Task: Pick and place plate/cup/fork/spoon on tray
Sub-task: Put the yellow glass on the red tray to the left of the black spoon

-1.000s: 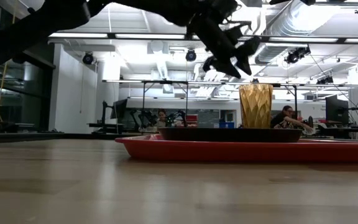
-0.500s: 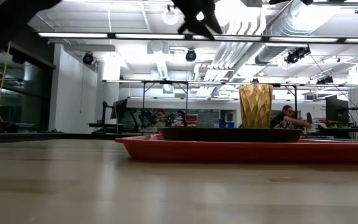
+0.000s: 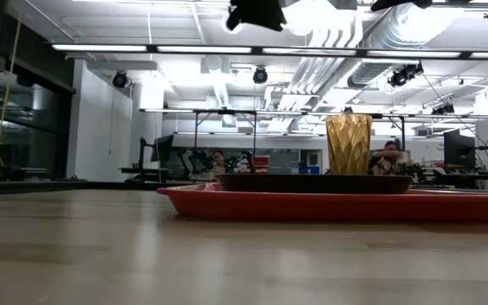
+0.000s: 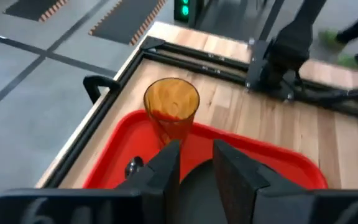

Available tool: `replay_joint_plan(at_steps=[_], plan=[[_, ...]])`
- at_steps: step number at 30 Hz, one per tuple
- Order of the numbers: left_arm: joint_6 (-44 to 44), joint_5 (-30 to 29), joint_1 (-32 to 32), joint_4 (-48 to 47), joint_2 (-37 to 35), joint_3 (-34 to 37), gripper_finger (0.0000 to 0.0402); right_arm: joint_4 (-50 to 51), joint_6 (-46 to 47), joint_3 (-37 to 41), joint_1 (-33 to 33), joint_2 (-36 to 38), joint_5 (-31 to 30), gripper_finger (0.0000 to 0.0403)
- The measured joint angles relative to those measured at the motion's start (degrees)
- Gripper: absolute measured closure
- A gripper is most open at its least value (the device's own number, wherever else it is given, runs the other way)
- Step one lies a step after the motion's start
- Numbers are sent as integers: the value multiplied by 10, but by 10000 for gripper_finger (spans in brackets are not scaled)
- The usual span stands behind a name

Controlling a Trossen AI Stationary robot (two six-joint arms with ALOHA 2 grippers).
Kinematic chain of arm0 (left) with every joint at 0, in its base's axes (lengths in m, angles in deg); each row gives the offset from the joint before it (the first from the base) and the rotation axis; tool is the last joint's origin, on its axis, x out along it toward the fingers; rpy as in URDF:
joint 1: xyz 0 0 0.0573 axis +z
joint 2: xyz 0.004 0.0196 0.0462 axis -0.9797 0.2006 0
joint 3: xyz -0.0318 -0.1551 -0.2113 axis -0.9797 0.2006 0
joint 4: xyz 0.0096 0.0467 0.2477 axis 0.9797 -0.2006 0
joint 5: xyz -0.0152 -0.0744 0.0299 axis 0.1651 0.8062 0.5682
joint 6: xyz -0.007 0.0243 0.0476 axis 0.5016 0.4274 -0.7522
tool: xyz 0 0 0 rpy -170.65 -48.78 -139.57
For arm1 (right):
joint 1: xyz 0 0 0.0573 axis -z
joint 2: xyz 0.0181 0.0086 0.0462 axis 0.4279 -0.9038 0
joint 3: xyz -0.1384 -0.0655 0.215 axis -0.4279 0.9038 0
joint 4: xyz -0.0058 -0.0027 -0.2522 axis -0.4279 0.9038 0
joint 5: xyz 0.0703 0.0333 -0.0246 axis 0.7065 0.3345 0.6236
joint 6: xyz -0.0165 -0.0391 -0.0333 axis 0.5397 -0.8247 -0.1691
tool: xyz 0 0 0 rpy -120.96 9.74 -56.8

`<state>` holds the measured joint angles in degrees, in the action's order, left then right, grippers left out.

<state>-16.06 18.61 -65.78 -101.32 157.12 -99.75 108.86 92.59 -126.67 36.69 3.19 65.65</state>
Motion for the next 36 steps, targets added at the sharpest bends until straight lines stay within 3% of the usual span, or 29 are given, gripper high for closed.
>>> replay_joint_plan(at_steps=[6,10,16,20,24,27,32,36], plan=[[45,0,1,217,-164,268,373,15,22,0,0,0,0,174],[54,2,1,361,-275,427,397,80,65,0,0,0,-21,174],[69,-4,1,507,-406,575,400,214,132,0,-3,-2,-50,180],[66,-46,1,531,-457,607,401,196,152,53,-20,6,-45,227],[54,-56,1,525,-481,608,401,107,192,179,-42,17,-26,321],[53,-55,1,527,-488,608,401,-14,212,283,-49,20,-2,388],[89,-43,1,538,-489,608,401,-218,262,392,-49,19,81,383],[100,-14,0,539,-490,608,401,-240,276,411,-49,19,85,399]])
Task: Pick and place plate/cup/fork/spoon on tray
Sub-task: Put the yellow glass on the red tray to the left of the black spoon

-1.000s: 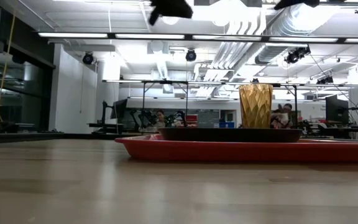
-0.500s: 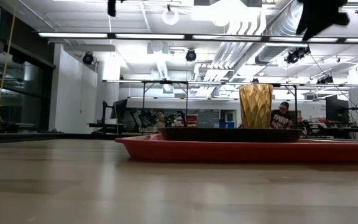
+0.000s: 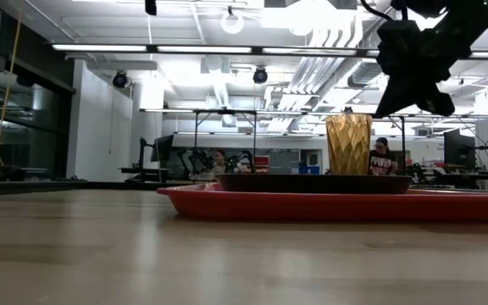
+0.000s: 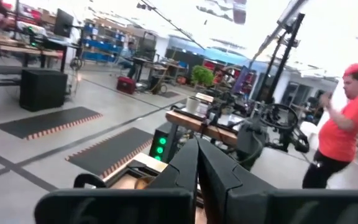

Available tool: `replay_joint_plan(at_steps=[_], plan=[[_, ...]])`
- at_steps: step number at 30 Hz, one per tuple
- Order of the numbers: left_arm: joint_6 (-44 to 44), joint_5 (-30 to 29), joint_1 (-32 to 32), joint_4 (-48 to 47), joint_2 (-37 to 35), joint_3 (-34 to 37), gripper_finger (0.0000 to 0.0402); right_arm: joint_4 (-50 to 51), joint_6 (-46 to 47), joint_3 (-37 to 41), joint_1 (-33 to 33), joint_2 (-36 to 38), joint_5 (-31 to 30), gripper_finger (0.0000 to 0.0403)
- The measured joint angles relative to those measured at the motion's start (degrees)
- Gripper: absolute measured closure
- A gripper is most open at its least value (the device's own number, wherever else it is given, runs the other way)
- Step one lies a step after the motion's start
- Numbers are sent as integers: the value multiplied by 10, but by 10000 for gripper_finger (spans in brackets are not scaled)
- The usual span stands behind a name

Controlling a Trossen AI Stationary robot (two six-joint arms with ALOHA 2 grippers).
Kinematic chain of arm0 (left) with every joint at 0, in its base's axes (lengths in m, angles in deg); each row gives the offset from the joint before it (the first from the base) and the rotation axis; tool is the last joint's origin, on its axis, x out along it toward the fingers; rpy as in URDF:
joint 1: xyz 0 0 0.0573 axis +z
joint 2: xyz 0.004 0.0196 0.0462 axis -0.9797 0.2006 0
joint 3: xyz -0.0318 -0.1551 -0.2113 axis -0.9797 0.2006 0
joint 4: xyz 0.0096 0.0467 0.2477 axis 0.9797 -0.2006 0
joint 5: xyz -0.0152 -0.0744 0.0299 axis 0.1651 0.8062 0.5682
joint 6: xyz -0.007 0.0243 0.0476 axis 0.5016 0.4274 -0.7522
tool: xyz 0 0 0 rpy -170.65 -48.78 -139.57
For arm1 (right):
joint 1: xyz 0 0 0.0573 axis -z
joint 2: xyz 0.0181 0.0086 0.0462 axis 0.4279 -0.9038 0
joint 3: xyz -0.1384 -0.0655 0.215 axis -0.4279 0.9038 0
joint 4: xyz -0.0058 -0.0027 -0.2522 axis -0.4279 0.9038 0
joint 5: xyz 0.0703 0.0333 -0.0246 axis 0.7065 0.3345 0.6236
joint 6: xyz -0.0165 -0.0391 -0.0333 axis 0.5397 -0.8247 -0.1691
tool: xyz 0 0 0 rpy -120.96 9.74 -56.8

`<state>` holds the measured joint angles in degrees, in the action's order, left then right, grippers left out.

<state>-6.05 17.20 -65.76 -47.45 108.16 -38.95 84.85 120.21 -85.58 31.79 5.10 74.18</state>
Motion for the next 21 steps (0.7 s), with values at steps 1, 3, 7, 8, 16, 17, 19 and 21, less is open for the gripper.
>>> replay_joint_plan(at_steps=[1,3,7,8,16,17,19,21], plan=[[-3,2,0,-1,1,0,401,3,-3,2,0,0,-9,397],[-18,2,0,0,1,0,401,18,-19,2,0,0,-45,399],[-37,2,0,3,4,0,401,34,-11,2,0,0,-105,401],[-37,5,0,6,4,0,401,33,-15,2,0,0,-111,402],[-16,120,0,19,3,0,401,8,-76,2,0,0,-73,402],[-6,135,0,19,3,0,401,-1,-81,2,0,0,-70,402],[11,152,-1,20,3,0,401,-22,-85,2,0,0,-66,403],[20,153,-4,29,3,0,401,-38,-85,2,0,0,-66,403]])
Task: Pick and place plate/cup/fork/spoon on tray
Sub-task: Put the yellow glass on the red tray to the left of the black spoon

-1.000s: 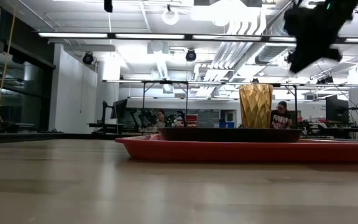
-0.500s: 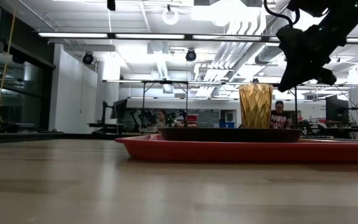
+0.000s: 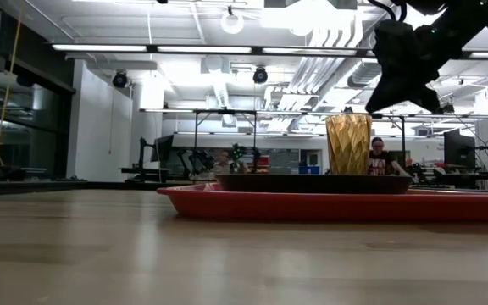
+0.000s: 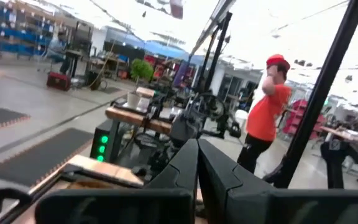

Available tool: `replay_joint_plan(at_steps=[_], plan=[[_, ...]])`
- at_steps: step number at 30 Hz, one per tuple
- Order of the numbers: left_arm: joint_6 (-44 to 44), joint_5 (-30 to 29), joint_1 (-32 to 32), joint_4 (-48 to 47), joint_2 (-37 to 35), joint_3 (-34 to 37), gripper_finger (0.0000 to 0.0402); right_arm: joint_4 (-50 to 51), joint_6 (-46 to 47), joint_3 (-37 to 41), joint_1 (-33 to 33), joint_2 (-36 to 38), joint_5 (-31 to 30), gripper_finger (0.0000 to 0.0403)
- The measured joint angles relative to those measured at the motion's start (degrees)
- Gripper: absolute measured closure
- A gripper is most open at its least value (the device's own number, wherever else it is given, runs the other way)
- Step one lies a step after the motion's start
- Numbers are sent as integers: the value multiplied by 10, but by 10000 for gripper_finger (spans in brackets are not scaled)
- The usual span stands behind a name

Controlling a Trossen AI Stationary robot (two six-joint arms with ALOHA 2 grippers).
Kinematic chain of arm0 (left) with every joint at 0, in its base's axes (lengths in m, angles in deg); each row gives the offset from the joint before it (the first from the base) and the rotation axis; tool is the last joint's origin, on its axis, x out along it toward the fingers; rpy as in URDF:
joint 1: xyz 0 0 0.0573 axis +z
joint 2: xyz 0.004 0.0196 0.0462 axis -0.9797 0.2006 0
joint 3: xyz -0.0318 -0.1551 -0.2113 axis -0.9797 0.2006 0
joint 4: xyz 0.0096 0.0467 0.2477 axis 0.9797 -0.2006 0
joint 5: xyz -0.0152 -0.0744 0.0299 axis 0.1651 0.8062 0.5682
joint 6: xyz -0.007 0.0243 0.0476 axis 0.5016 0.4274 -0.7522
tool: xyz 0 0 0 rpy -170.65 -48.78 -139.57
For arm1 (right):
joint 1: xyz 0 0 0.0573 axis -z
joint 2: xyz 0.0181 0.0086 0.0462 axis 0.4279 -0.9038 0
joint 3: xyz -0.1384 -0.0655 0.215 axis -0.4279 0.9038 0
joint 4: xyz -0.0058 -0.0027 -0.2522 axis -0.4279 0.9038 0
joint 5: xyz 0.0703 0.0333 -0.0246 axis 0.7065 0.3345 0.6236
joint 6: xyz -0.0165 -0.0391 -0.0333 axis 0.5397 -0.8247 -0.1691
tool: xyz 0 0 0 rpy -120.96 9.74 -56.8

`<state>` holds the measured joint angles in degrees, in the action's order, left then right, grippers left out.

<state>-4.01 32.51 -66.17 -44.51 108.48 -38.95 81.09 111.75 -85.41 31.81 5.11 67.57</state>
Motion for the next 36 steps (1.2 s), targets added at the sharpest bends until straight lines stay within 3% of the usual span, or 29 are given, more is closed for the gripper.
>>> replay_joint_plan(at_steps=[8,14,18,21,27,29,34,36], plan=[[-7,3,-18,38,0,0,401,-22,-17,0,0,0,39,403],[1,32,-23,55,-2,0,401,-23,-58,0,0,0,240,403],[8,42,-22,59,-2,0,401,-23,-56,0,-1,2,268,403],[9,45,-22,62,-2,0,401,-23,-41,0,-2,3,204,403],[8,27,-22,62,-3,0,401,-3,39,0,-1,-2,-35,403],[8,24,-22,62,-3,0,401,5,59,0,-1,-9,-51,403],[9,24,-22,62,-3,0,401,70,81,0,0,-39,-23,403],[9,24,-22,62,-3,0,401,88,90,0,-1,-57,-52,403]])
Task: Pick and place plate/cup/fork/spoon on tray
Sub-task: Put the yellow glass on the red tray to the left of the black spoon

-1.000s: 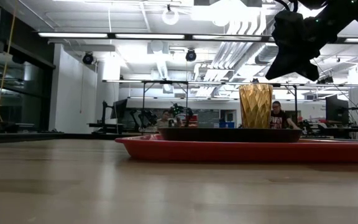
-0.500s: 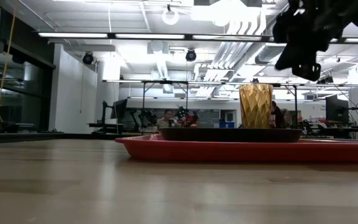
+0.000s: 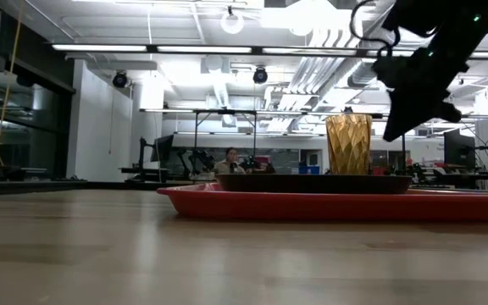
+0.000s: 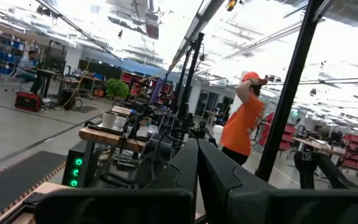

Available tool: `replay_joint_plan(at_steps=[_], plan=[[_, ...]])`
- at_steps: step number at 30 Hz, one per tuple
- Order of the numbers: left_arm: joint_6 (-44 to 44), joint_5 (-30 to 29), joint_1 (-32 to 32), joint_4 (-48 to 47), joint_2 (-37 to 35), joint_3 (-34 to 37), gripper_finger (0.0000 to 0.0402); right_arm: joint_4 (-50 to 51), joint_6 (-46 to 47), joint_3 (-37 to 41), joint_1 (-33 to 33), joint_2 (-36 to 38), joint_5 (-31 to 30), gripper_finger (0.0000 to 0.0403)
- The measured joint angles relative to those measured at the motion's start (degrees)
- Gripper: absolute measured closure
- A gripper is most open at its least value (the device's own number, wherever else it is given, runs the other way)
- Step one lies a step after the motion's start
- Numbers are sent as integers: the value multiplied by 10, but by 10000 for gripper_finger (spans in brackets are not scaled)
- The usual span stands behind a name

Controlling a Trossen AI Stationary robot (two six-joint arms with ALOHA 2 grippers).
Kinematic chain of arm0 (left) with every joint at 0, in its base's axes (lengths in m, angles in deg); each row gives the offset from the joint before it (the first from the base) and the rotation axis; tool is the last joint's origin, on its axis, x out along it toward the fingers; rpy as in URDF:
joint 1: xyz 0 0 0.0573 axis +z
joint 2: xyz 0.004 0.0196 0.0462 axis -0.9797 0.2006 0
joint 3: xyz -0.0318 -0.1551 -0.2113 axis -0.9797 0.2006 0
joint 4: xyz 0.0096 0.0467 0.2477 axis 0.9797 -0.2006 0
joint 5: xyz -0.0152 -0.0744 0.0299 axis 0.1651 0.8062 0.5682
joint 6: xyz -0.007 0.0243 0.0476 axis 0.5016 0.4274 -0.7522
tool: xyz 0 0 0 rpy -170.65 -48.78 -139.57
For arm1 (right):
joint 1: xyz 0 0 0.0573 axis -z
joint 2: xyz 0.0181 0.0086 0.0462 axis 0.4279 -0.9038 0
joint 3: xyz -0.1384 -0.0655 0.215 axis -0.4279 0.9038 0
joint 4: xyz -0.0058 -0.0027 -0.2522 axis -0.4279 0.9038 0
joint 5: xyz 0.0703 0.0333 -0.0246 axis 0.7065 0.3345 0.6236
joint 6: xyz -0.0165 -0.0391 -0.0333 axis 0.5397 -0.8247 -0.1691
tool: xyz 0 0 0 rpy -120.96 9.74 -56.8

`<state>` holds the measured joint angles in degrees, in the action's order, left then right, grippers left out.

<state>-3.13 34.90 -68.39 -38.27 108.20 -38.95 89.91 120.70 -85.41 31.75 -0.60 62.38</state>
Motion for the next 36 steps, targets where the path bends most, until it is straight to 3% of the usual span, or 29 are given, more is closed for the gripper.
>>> replay_joint_plan(at_steps=[9,16,36], plan=[[20,-1,0,0,0,0,401,-33,5,0,33,-70,-118,403],[29,-1,0,0,0,0,401,-115,-50,0,66,-105,-114,403],[30,-1,0,0,0,0,401,-205,-109,0,145,-117,-111,403]])
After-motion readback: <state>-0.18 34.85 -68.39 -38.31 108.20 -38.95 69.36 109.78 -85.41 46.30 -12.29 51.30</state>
